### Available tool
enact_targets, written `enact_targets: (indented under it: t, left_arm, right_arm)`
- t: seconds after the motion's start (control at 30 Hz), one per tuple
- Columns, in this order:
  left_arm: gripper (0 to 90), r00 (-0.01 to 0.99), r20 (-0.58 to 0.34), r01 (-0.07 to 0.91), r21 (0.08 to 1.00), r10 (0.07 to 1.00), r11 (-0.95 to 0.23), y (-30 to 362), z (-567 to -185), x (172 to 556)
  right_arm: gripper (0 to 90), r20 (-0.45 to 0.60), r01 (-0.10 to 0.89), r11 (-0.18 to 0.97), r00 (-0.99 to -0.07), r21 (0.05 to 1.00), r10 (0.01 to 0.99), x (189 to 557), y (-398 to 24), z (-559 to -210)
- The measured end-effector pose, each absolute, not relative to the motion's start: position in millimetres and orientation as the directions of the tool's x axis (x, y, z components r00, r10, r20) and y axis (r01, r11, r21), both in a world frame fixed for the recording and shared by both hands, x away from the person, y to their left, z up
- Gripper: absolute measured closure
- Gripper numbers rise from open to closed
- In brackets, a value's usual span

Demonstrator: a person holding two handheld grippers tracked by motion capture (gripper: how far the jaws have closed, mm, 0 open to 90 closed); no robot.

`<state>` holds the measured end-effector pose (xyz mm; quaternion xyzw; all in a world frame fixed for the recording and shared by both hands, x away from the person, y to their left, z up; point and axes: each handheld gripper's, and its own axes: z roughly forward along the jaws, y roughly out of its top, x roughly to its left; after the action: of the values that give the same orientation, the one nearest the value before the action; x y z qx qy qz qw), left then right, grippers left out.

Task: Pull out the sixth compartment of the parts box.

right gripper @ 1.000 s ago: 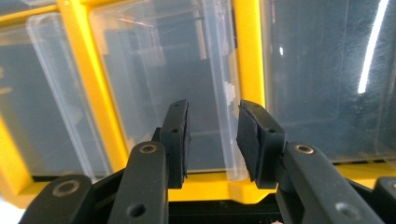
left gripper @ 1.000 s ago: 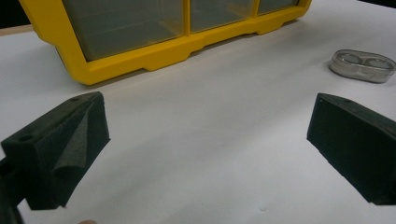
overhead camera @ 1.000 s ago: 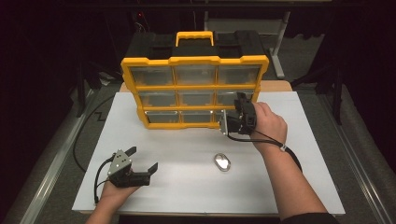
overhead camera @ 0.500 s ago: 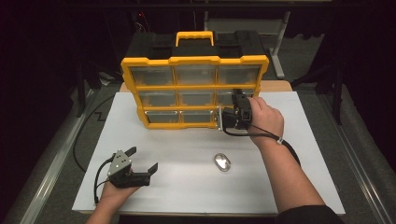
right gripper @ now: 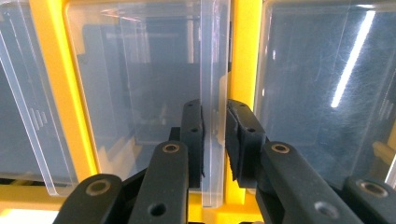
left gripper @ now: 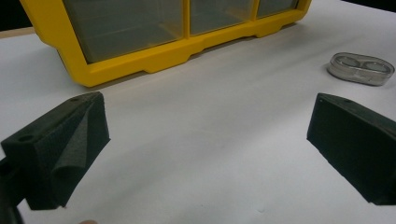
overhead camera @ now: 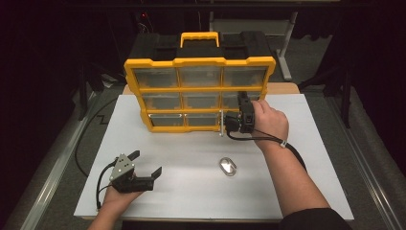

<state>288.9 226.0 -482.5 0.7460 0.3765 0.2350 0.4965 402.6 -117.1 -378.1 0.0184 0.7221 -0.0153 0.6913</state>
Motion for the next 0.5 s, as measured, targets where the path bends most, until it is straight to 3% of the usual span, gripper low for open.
enact_targets:
  t: [0.5]
  left_arm:
    - [0.3,0.606,-0.023,0.328,0.918,0.795,-0.223,225.3,-483.0,288.7]
  right_arm:
    - [79.1,-0.999,0.041,0.999,-0.053,0.005,0.007,392.2,-118.8,-375.6]
